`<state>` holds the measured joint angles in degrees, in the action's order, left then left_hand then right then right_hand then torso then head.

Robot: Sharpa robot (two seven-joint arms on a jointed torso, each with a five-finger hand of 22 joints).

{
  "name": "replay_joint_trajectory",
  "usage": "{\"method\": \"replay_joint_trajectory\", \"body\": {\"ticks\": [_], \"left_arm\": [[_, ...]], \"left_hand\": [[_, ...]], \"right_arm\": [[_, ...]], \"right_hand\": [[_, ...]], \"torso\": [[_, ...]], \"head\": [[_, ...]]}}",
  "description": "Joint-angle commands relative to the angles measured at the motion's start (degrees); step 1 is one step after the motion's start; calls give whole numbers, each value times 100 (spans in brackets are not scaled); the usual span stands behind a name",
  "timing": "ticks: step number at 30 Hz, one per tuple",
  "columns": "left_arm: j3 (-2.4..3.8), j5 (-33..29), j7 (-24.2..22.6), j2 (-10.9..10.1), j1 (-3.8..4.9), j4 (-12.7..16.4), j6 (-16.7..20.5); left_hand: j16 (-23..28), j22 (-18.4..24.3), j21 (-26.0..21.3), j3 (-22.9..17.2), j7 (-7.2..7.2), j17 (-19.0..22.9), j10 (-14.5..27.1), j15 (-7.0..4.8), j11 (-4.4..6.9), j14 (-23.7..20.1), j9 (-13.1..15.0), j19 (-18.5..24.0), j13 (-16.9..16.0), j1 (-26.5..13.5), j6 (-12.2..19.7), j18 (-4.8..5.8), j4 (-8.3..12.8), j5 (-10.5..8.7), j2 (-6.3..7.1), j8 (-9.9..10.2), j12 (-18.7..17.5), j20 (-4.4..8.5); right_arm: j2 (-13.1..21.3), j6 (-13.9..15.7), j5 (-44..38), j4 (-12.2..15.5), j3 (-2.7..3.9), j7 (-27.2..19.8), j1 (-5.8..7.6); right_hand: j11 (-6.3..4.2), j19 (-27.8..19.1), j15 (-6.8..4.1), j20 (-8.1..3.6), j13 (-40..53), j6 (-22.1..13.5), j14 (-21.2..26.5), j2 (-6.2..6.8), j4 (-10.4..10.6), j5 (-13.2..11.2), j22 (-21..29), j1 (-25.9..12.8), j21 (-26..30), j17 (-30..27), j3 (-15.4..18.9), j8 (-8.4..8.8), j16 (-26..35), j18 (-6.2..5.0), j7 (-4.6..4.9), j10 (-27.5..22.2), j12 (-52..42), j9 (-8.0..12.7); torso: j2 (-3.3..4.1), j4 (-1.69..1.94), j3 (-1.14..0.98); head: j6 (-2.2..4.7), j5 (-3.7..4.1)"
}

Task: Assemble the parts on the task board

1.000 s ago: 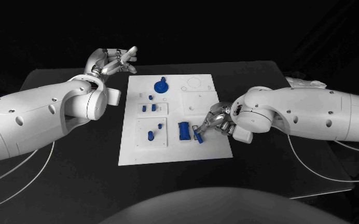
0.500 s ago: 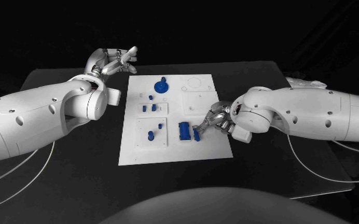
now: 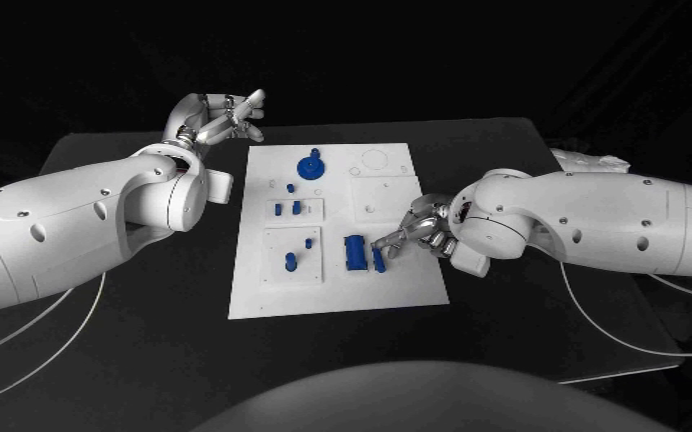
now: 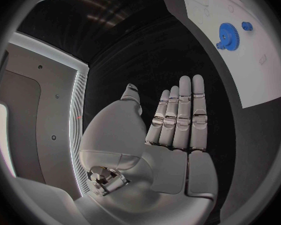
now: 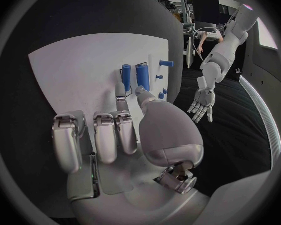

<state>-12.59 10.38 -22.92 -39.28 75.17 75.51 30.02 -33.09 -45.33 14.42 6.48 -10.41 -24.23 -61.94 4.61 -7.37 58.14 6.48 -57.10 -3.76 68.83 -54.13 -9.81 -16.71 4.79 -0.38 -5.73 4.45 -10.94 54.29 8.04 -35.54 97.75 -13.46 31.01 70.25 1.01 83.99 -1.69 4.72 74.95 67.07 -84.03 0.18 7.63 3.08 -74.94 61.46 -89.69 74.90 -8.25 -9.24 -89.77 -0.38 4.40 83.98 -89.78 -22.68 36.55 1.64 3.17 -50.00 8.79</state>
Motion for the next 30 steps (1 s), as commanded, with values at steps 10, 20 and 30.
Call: {"method": "replay_joint_trajectory", "body": {"ticks": [10,20,30], "left_arm": [[5,32,-23,10,5,9,-85],[5,33,-23,18,4,5,-105],[4,40,-20,5,4,15,-106]], "left_hand": [[-18,12,-39,38,10,11,30,-9,-8,23,8,-46,4,12,30,-66,0,38,-65,23,30,10],[-18,12,-39,38,10,11,30,-9,-8,23,8,-46,4,12,30,-66,0,38,-65,23,30,10],[-20,15,-42,43,10,13,29,-9,-8,24,9,-49,4,17,30,-66,0,39,-71,23,31,11]], "right_arm": [[366,-1041,-437,412,-2,335,5],[295,-1300,-445,446,-3,508,-23],[134,-1223,-506,320,-3,511,-55]], "right_hand": [[-229,601,-243,-239,1505,-448,-597,-79,773,-40,-1506,106,-31,1510,1036,-1193,-23,38,-203,602,-22,-1716],[-282,601,-293,-289,1505,-548,-597,-274,838,-37,-1506,401,-31,1510,1233,-1526,-23,38,-277,602,-22,-2233],[-293,601,-304,-301,1505,-577,-597,-352,846,-36,-1506,465,-31,1510,1275,-1574,-23,38,-289,602,-22,-2341]], "torso": [[5,-9,-2],[-1,4,2],[2,3,5]], "head": [[0,-25],[0,10],[0,6]]}}
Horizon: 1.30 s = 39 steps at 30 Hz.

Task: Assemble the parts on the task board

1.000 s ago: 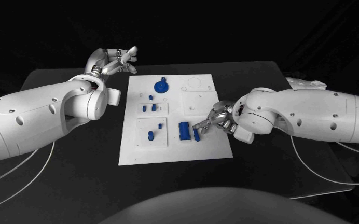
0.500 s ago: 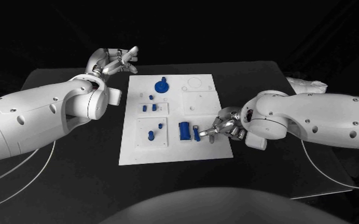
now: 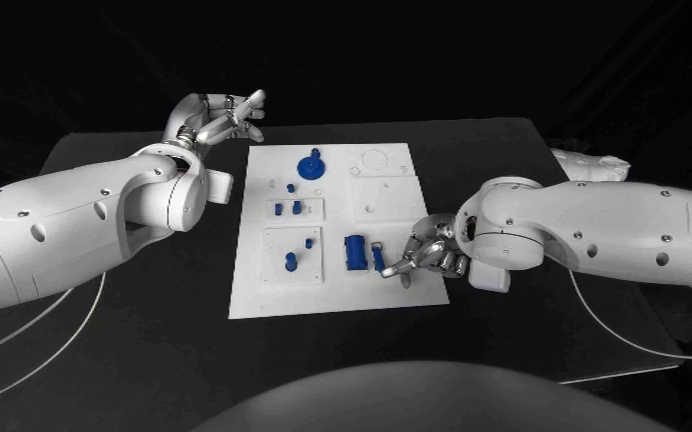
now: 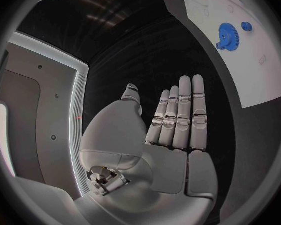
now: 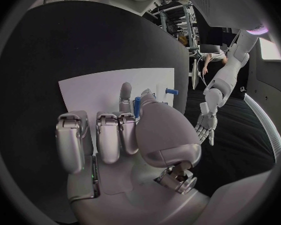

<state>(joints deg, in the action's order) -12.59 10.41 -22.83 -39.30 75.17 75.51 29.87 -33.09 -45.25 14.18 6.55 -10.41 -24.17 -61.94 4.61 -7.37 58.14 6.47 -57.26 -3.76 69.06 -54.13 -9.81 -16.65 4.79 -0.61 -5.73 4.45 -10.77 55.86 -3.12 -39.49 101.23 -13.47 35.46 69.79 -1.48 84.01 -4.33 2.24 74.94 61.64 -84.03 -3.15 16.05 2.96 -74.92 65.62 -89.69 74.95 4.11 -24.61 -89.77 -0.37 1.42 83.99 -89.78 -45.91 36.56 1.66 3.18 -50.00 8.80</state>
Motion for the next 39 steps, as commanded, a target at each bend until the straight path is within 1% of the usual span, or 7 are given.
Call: {"method": "replay_joint_trajectory", "body": {"ticks": [1,7,12,15,18,32,39], "left_arm": [[4,38,-30,6,4,18,-90],[4,46,-32,5,4,28,-89],[5,47,-29,10,4,27,-91],[5,48,-28,14,4,25,-91],[5,48,-28,15,4,24,-92],[5,48,-30,23,4,11,-96],[5,48,-30,28,4,7,-97]], "left_hand": [[-20,8,-18,36,10,8,29,-10,-8,24,9,-33,4,-6,30,-67,-6,39,-48,23,30,-6],[-20,8,-18,36,10,8,29,-10,-8,24,9,-33,4,-6,30,-67,-6,39,-48,23,30,-6],[-20,8,-18,36,10,8,29,-10,-8,24,9,-33,4,-6,30,-67,-6,39,-48,23,30,-6],[-20,8,-18,36,10,8,29,-10,-8,24,9,-33,4,-6,30,-67,-6,39,-48,23,30,-6],[-20,8,-18,36,10,8,29,-10,-8,24,9,-33,4,-6,30,-67,-6,39,-48,23,30,-6],[-20,8,-18,36,10,8,29,-10,-8,24,9,-33,4,-6,30,-67,-6,39,-48,23,30,-6],[-20,8,-18,36,10,8,29,-10,-8,24,9,-33,4,-6,30,-67,-6,39,-48,23,30,-6]], "right_arm": [[-36,-98,-125,-44,-2,67,-11],[-128,-9,-187,-158,-1,64,-13],[-209,36,-220,-243,-1,67,-13],[-259,55,-242,-295,-1,68,-13],[-287,67,-254,-324,-1,71,-13],[-377,109,-409,-414,-1,109,-13],[-424,139,-464,-464,0,102,-12]], "right_hand": [[-46,599,-42,-55,1506,-35,-597,-34,3,-25,-1508,59,-31,1505,40,-43,-23,37,6,601,-22,-30],[-56,599,-50,-64,1506,-46,-597,-124,-20,-23,-1508,154,-31,1505,39,-74,-23,37,-6,601,-22,-110],[-60,599,-54,-68,1506,-48,-597,-172,-28,-23,-1508,196,-31,1505,35,-86,-23,37,-11,601,-22,-146],[-63,599,-56,-70,1506,-47,-597,-204,-32,-22,-1508,220,-31,1505,30,-92,-23,37,-15,601,-22,-167],[-63,599,-56,-70,1506,-47,-597,-205,-33,-22,-1508,222,-31,1505,30,-92,-23,37,-15,601,-22,-168],[-74,599,-65,-79,1506,-54,-597,-281,-102,-21,-1508,370,-31,1505,2,-99,-23,37,-26,601,-22,-238],[-75,599,-66,-80,1506,-56,-597,-313,-101,-20,-1508,383,-31,1505,-7,-94,-23,37,-26,601,-22,-247]], "torso": [[1,2,5],[4,-4,0],[2,2,3],[2,-1,3],[2,-4,-1],[0,0,2],[0,-3,2]], "head": [[0,7],[0,-5],[0,11],[0,2],[0,-3],[0,22],[0,14]]}}
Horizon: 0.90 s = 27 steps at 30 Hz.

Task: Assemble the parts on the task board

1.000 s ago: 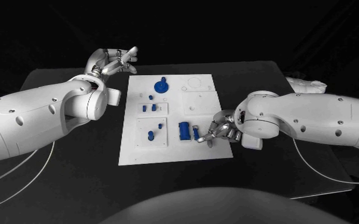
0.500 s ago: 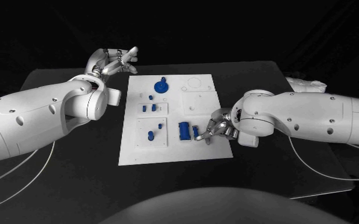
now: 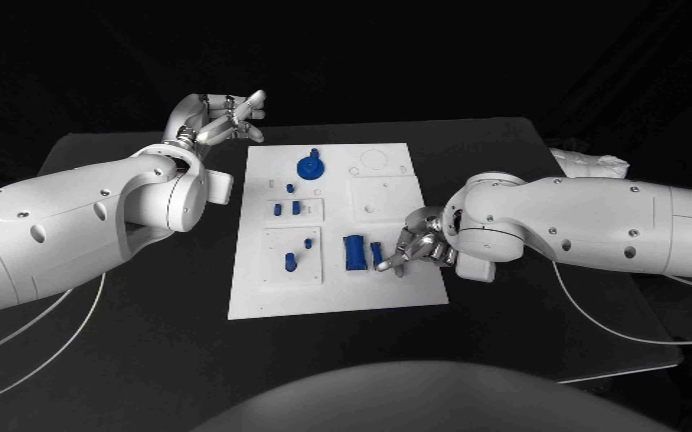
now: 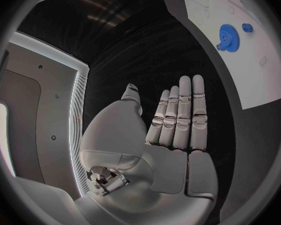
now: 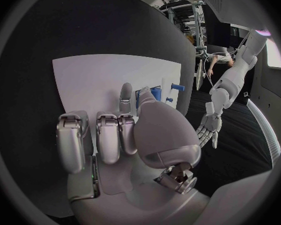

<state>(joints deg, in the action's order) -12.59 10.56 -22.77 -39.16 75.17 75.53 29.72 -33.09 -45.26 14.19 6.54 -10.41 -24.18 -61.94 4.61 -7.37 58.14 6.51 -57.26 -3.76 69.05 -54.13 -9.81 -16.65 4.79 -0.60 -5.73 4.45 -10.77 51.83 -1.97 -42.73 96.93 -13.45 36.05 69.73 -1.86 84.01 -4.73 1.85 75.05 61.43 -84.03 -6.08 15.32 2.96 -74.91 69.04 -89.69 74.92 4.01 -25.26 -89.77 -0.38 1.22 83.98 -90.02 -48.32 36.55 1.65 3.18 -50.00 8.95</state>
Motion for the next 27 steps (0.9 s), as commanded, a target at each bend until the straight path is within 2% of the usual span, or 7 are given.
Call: {"method": "replay_joint_trajectory", "body": {"ticks": [1,12,16,18,22,24,27], "left_arm": [[5,33,-37,16,5,5,-82],[5,33,-38,25,5,3,-83],[5,33,-38,26,5,2,-82],[5,33,-40,21,5,7,-81],[5,33,-44,6,5,18,-76],[4,33,-50,-2,5,25,-69],[4,33,-77,-19,5,45,-33]], "left_hand": [[-20,9,-19,37,11,9,29,-10,-8,24,5,-33,4,-5,30,-66,-6,39,-48,23,30,-6],[-20,9,-19,37,11,9,29,-10,-8,24,5,-33,4,-5,30,-66,-6,39,-48,23,30,-6],[-20,9,-19,37,11,9,29,-10,-8,24,5,-33,4,-5,30,-66,-6,39,-48,23,30,-6],[-20,9,-19,37,11,9,29,-10,-8,24,5,-33,4,-5,30,-66,-6,39,-48,23,30,-6],[-20,9,-19,37,11,9,29,-10,-8,24,5,-33,4,-5,30,-66,-6,39,-48,23,30,-6],[-20,9,-19,37,11,9,29,-10,-8,24,5,-33,4,-5,30,-66,-6,39,-48,23,30,-6],[-24,16,-28,51,10,15,31,-9,-8,23,6,-40,4,6,32,-66,-7,41,-65,22,31,-6]], "right_arm": [[-32,23,-148,-45,-2,43,-6],[-167,-13,-264,-179,-2,52,-7],[-151,42,-271,-163,-2,28,-8],[-109,137,-264,-124,-2,-42,-8],[39,536,-202,16,-1,-394,-3],[164,963,-104,125,0,-819,11],[327,1785,119,266,2,-1567,41]], "right_hand": [[-36,599,-26,-41,1495,-36,-597,-20,-28,-19,-1509,42,-31,1508,2,-28,-23,38,-5,602,2,-6],[-37,599,-26,-42,1495,-45,-597,-37,-55,-18,-1509,89,-31,1508,-9,-17,-23,38,-8,602,2,-19],[-37,599,-26,-42,1495,-46,-597,-38,-64,-17,-1509,102,-31,1508,-11,-15,-23,38,-8,602,2,-23],[-37,599,-26,-42,1495,-46,-597,-38,-66,-17,-1509,104,-31,1508,-11,-15,-23,38,-8,602,2,-24],[-37,599,-26,-42,1495,-26,-597,-13,-63,-16,-1509,94,-31,1508,14,-22,-23,38,-7,602,2,-39],[-38,599,-28,-43,1495,-7,-597,13,-49,-13,-1509,70,-31,1508,49,-30,-23,38,-8,602,2,-58],[-30,599,-28,-42,1495,-35,-597,52,-26,14,-1509,35,-31,1508,99,-17,-23,38,3,602,2,-81]], "torso": [[1,-3,1],[7,0,-1],[3,2,1],[3,1,0],[7,-3,-7],[3,3,-8],[-1,1,0]], "head": [[0,0],[0,6],[0,11],[0,-16],[0,-42],[0,-51],[0,-64]]}}
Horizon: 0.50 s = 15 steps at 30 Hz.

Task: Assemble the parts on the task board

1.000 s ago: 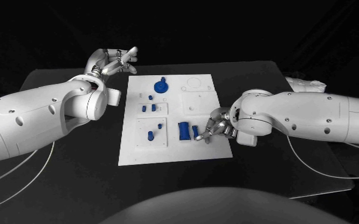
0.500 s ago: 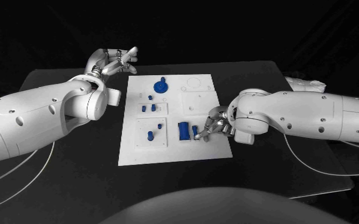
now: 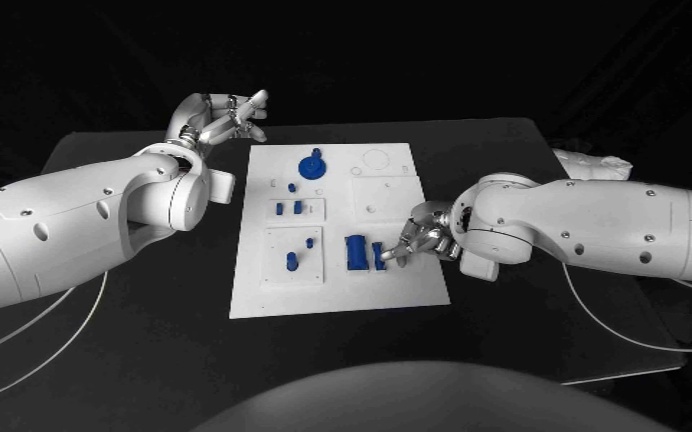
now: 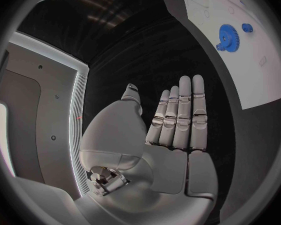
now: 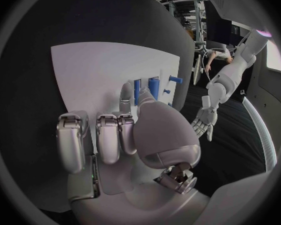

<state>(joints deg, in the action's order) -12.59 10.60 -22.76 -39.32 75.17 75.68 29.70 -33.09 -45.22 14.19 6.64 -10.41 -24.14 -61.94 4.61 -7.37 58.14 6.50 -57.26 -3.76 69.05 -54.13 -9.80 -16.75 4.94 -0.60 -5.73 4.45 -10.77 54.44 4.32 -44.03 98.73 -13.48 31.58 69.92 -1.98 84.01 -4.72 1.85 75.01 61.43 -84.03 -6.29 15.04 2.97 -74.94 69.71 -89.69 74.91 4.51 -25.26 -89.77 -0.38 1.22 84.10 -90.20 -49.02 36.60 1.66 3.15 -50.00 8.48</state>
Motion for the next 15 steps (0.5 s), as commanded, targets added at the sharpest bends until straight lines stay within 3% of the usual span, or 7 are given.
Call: {"method": "replay_joint_trajectory", "body": {"ticks": [1,5,8,9,10,11,15], "left_arm": [[4,29,-95,-9,4,40,-12],[3,-17,-232,-36,-17,98,125],[3,-149,-418,-87,-95,189,271],[3,-227,-523,-117,-138,241,341],[3,-260,-571,-132,-157,265,369],[3,-341,-691,-170,-203,329,432],[3,-517,-986,-255,-303,496,560]], "left_hand": [[-24,11,-28,41,10,11,31,-9,-8,23,7,-40,4,6,32,-66,2,26,-66,22,31,-6],[-22,16,-33,48,6,16,34,-7,-11,17,4,-40,5,9,45,-65,2,26,-72,28,30,-6],[-12,32,-59,74,-6,30,53,6,-23,-17,-5,-28,8,21,86,-61,3,25,-86,43,22,-13],[2,55,-99,100,-19,46,79,23,-38,-74,-14,1,11,43,121,-56,5,25,-96,50,12,-25],[12,68,-124,114,-26,56,95,34,-46,-113,-19,23,11,56,141,-53,6,25,-101,50,5,-32],[33,97,-177,139,-41,77,130,57,-62,-201,-31,72,12,77,179,-47,5,25,-110,43,-8,-50],[245,296,-528,217,-126,315,363,221,-164,-860,-91,462,12,153,371,-1,7,25,-119,-16,-50,-170]], "right_arm": [[111,1444,399,115,5,-1465,35],[165,2238,1399,104,7,-2856,51],[74,2425,2395,-10,10,-3852,35],[-8,2415,2777,-97,16,-4254,22],[-49,2398,2913,-139,19,-4410,16],[-141,2347,3132,-234,31,-4695,3],[-432,2122,3574,-516,87,-5410,-44]], "right_hand": [[-11,599,-26,-41,1499,-81,-597,77,10,26,-1506,-41,-31,1509,66,2,-23,38,15,590,20,-23],[177,507,141,79,1499,-630,-597,10,-17,307,-1450,127,108,1509,57,311,-23,0,236,590,20,20],[479,-1292,420,361,1499,-1155,451,-51,10,461,-427,252,2653,83,77,682,975,-501,570,590,20,308],[677,-2882,541,469,1012,-1483,2004,-95,63,539,599,271,4962,-1560,98,926,2494,-852,634,-450,656,546],[701,-3272,626,564,341,-1619,2937,-118,105,578,956,263,5601,-2461,125,1043,3447,-866,752,-1751,1597,701],[758,-3521,802,682,-838,-1810,3388,-56,116,622,1324,232,6130,-2833,217,1185,3971,-848,859,-3585,3261,908],[1352,-4502,1381,1041,-2736,-2499,4777,-87,128,784,2382,-155,7542,-3765,550,1589,5332,-685,937,-4937,5622,1477]], "torso": [[-6,-11,3],[3,-16,0],[-7,-28,-14],[-15,-44,-22],[-18,-50,-23],[-26,-75,-33],[-29,-115,-48]], "head": [[0,-25],[0,-62],[0,-96],[0,-128],[0,-143],[0,-193],[0,-320]]}}
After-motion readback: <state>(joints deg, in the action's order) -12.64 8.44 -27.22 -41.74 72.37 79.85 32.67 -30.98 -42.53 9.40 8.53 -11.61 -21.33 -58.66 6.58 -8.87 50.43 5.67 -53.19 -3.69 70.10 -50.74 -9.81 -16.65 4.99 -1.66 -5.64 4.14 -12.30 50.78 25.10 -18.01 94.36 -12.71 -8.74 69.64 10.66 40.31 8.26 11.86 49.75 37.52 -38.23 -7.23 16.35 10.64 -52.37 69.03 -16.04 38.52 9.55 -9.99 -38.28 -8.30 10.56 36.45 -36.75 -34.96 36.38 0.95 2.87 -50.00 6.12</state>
